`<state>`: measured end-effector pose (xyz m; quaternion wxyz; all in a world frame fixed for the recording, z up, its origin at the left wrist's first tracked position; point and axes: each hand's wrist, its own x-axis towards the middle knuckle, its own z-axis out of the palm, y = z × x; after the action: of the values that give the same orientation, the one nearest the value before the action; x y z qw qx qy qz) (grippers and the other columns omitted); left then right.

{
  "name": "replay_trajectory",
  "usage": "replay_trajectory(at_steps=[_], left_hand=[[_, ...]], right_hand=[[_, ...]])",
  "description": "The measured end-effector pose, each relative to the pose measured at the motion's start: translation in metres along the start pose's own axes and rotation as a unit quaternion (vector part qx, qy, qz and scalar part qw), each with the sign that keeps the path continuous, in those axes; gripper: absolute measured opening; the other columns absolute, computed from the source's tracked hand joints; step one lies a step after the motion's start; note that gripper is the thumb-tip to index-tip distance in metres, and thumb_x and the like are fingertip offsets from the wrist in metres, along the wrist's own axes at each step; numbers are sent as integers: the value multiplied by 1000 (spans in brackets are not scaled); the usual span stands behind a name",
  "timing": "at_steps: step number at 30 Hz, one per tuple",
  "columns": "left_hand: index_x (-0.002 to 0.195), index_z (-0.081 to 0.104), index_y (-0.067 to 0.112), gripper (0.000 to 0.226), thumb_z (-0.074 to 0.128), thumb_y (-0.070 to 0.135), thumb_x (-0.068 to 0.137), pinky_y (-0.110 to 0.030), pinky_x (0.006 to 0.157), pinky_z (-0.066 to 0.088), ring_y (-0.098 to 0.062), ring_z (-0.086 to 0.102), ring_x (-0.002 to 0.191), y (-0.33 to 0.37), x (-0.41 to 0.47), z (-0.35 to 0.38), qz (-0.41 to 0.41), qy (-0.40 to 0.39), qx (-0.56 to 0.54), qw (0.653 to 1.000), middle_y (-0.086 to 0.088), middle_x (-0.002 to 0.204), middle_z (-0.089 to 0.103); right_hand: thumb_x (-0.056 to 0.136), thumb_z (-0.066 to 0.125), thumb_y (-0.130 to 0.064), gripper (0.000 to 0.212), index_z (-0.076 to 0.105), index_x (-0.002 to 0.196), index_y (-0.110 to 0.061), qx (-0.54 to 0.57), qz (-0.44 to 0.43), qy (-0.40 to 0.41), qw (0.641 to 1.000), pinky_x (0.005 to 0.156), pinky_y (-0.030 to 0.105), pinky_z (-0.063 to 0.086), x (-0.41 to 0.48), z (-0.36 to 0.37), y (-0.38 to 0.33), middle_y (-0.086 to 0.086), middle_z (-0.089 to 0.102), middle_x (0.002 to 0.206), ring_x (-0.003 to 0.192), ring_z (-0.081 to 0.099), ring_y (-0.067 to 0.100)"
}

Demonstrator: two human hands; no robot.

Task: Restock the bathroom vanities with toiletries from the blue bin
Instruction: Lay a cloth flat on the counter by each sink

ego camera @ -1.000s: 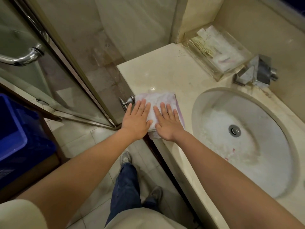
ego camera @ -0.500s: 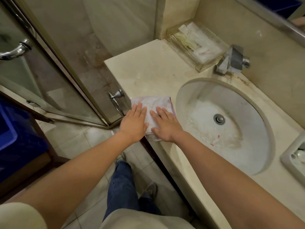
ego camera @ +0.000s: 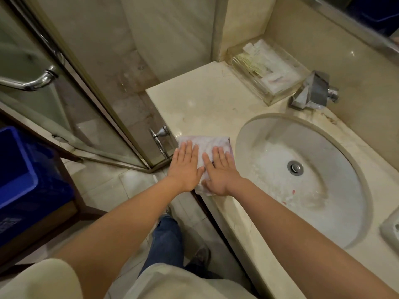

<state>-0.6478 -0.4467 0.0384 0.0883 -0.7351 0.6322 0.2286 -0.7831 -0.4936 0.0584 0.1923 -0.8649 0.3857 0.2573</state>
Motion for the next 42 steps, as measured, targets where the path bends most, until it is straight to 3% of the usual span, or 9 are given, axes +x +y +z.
replay_trajectory(at_steps=[11, 19, 29, 42], left_hand=[[142, -34, 17, 74, 13, 54, 99, -51, 112, -22, -23, -40, 136, -23, 42, -32, 14, -104, 29, 994, -6, 147, -45], [143, -34, 18, 74, 14, 53, 100, -51, 114, -21, -23, -39, 138, -41, 94, -62, 22, -98, 46, 994, -5, 148, -44], [145, -31, 16, 72, 13, 51, 100, -50, 115, -18, -24, -35, 140, -65, 185, -111, 81, -74, 97, 989, -6, 151, -39], [150, -21, 15, 73, 18, 52, 101, -45, 118, -14, -23, -25, 145, -65, 310, -182, 195, -62, 202, 958, -6, 157, -29]], right_hand=[[97, 37, -48, 89, -30, 147, -16, 68, -6, -33, 997, 110, 41, -28, 37, -16, 2, 15, -48, 144, 125, -51, 23], [93, 39, -46, 92, -31, 147, -20, 87, 11, -26, 996, 104, 38, -32, 88, -47, 12, 7, -54, 133, 117, -56, 19], [91, 41, -45, 92, -25, 150, -21, 140, 83, 2, 987, 107, 38, -30, 155, -104, 27, 10, -45, 147, 124, -49, 17], [95, 31, -42, 81, -24, 150, -21, 214, 192, 47, 957, 109, 38, -29, 228, -167, 60, 12, -42, 150, 136, -43, 21]])
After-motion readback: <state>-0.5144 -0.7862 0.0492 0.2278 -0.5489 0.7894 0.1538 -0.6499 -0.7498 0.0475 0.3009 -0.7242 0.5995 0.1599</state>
